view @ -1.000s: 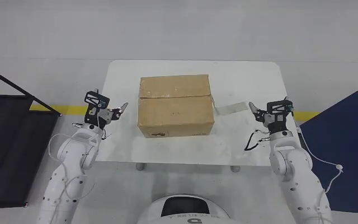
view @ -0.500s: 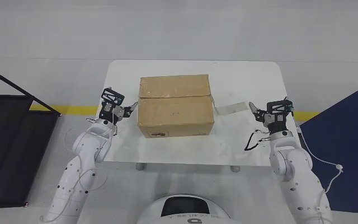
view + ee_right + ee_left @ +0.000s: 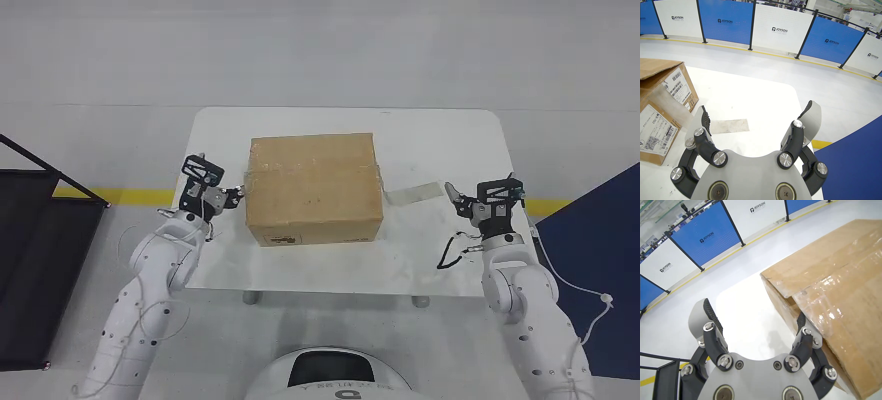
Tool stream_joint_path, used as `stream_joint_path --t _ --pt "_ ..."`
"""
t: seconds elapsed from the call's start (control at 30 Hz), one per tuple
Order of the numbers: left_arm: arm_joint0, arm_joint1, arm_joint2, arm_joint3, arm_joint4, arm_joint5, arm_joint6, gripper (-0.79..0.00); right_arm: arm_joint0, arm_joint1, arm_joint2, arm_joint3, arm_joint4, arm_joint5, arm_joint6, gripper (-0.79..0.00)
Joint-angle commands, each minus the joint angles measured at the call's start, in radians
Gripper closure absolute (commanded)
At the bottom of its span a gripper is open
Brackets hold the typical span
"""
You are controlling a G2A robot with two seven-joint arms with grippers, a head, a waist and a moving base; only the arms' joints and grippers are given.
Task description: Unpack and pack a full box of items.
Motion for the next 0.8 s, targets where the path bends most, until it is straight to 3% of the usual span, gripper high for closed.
stream_joint_path --t 0.0,0.17,0.3,0.33,0.57,0.67,0.77 --pt "0.009 0.004 -0.033 -0.012 -0.071 -0.061 -0.002 -0.785 0.000 0.000 0.000 0.000 0.000 0.000 0.000 -0.785" --pt "0.057 0.023 -0.110 -0.049 -0.152 -0.303 0.015 -0.785 0.000 0.000 0.000 0.000 0.000 0.000 0.000 -0.785" --pt "0.079 0.048 -0.149 -0.064 -0.089 -0.581 -0.004 -0.785 0.000 0.000 0.000 0.000 0.000 0.000 0.000 -0.785" --pt "0.075 0.052 -0.163 -0.057 -0.076 -0.610 0.004 -0.785 0.000 0.000 0.000 0.000 0.000 0.000 0.000 -0.785" --pt "0.091 0.066 -0.180 -0.042 0.011 -0.654 0.069 -0.785 0.000 0.000 0.000 0.000 0.000 0.000 0.000 -0.785" --pt "0.105 0.066 -0.182 -0.039 -0.010 -0.631 0.122 -0.785 0.000 0.000 0.000 0.000 0.000 0.000 0.000 -0.785" --pt "0.118 0.061 -0.202 -0.013 -0.133 -0.563 0.176 -0.785 0.000 0.000 0.000 0.000 0.000 0.000 0.000 -0.785"
